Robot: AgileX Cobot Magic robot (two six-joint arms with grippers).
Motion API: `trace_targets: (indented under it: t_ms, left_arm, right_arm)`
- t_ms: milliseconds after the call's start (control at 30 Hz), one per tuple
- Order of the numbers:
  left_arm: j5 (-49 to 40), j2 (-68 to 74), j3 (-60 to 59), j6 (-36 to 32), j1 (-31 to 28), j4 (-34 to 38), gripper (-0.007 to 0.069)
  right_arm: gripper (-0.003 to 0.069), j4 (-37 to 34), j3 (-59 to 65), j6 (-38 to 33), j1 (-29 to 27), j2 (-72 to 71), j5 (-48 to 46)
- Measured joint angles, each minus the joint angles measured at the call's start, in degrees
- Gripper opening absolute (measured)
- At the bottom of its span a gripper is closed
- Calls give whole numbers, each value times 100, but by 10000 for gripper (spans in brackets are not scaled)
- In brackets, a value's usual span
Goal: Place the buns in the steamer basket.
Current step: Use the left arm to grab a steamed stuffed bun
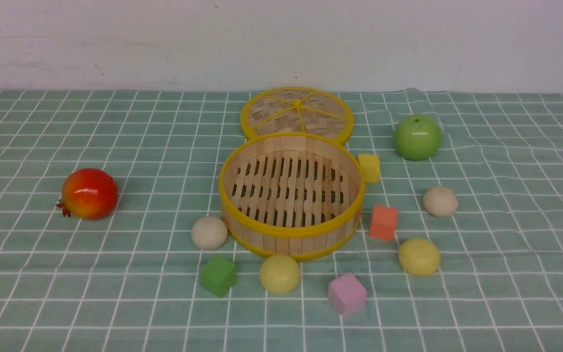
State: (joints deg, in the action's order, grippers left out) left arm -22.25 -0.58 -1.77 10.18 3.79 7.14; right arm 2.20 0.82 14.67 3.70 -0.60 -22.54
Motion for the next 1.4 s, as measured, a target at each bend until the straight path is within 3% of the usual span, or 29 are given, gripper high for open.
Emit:
trace_targets:
  t_ms: [1033,1200,1267,1400]
  left_arm:
    - [48,0,0,16,0,41,147]
    - [911,0,0,745,0,1373,147]
    - [1480,0,0,1216,0,2377,150]
    - [2087,0,0,1462,0,3390,154]
  right_arm:
    - [240,0,0,0,0,0,0]
    - [240,0,0,0,0,0,0]
    - [240,0,0,0,0,0,0]
    - [240,0,0,0,0,0,0]
